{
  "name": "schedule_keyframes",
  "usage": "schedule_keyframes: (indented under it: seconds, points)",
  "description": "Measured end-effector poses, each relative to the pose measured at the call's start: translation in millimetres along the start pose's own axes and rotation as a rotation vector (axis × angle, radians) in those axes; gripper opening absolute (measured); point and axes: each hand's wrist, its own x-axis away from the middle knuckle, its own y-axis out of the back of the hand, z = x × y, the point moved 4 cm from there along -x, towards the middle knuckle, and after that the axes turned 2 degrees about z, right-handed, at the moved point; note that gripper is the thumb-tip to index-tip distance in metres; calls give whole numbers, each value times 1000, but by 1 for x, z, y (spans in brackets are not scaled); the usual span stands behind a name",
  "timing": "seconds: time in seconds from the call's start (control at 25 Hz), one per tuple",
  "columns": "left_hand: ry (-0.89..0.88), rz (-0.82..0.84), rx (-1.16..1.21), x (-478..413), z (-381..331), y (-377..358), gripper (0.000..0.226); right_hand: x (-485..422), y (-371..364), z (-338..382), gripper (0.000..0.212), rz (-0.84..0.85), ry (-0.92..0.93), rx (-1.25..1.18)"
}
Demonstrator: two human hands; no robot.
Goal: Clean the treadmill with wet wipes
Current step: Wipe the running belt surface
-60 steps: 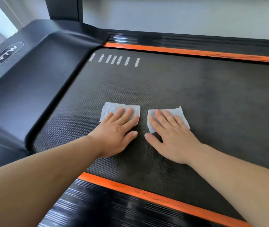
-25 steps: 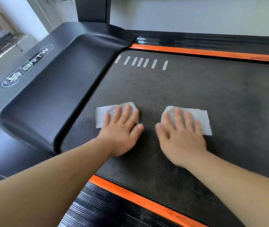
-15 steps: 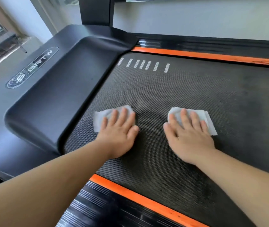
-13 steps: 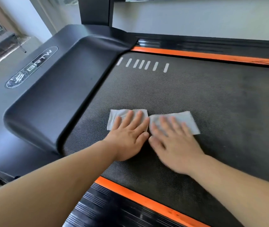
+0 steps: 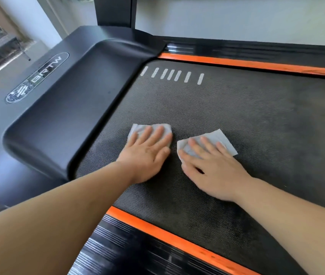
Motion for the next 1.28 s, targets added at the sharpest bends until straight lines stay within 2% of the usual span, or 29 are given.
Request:
schedule_keyframes:
  seconds: [0.08,0.16,0.2,0.28,0.36,0.48,0.56,0.64,0.68,0.76,0.84,0.92,0.96,1.04,1.08,1.2,1.24,1.28]
  points:
    - [191,15,34,0,17,-5,61,-3,7,-17,63,1,-140,-54]
    - [149,19,27,1,0,-8,67,-6,9,-27,63,-24,-296,-44]
    - [73,22,-3,2,-14,-10,68,-9,8,-24,64,-31,-311,-18]
    - [-32,-11,-23,-1,-27,-8,65,-15,5,-13,63,-20,-225,13]
    - [35,-57,-24,-12,-10,-3,62,-22,6,-8,58,-10,-130,-5]
    - [258,-46,48,-34,13,1,66,-43,19,-19,56,-57,-232,-36]
    - [166,-19,63,-44,-3,2,70,-59,22,-19,58,-67,-296,-51]
    - [-19,0,-37,-48,-7,8,68,-69,21,-10,58,-58,-182,-16]
    - [-57,4,-71,-52,6,14,67,-71,23,-7,58,-43,-95,8]
    - [69,20,-53,-65,45,25,65,-73,28,-15,59,-6,-15,55]
    - [230,15,14,-72,57,24,66,-82,33,-30,57,-9,-117,48]
    - [182,-4,36,-65,28,14,70,-87,30,-32,58,-36,-231,28]
    - [113,-7,8,-56,12,7,71,-85,25,-26,58,-46,-220,37]
    - [-2,-12,-47,-43,10,6,72,-72,16,-11,60,-46,-73,74]
    - [1,-18,-47,-43,24,11,71,-61,12,-7,63,-38,17,89]
    - [267,19,36,-37,51,12,68,-30,11,-12,73,44,162,122]
    - [268,21,62,-31,41,7,72,-22,10,-13,75,69,196,124]
    - [188,22,49,-23,20,2,78,-15,9,-14,80,87,232,128]
